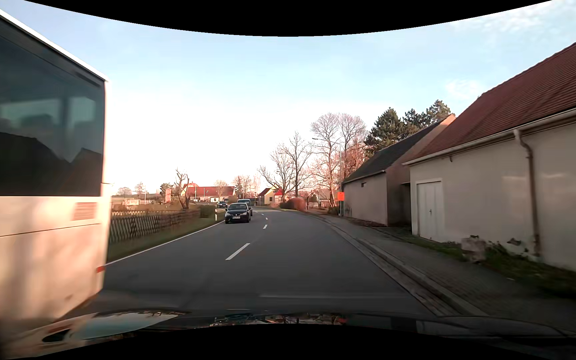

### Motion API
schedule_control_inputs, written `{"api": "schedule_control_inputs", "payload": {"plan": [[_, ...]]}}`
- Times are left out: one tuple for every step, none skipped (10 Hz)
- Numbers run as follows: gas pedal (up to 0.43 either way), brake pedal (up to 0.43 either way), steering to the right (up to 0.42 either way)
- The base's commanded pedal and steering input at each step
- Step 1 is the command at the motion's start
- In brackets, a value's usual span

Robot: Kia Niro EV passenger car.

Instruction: Follow the waypoints while adhering to traffic rules and regulations

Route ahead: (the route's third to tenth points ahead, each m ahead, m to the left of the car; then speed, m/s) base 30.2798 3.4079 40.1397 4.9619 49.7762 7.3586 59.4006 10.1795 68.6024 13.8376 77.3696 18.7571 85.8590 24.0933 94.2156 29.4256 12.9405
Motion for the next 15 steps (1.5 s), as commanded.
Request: {"api": "schedule_control_inputs", "payload": {"plan": [[0.138, 0.0, -0.007], [0.13, 0.0, -0.009], [0.13, 0.0, -0.012], [0.118, 0.0, -0.016], [0.11, 0.0, -0.018], [0.098, 0.0, -0.02], [0.098, 0.0, -0.023], [0.098, 0.0, -0.024], [0.098, 0.0, -0.026], [0.098, 0.0, -0.027], [0.098, 0.0, -0.028], [0.098, 0.0, -0.03], [0.098, 0.0, -0.031], [0.11, 0.0, -0.032], [0.11, 0.0, -0.033]]}}
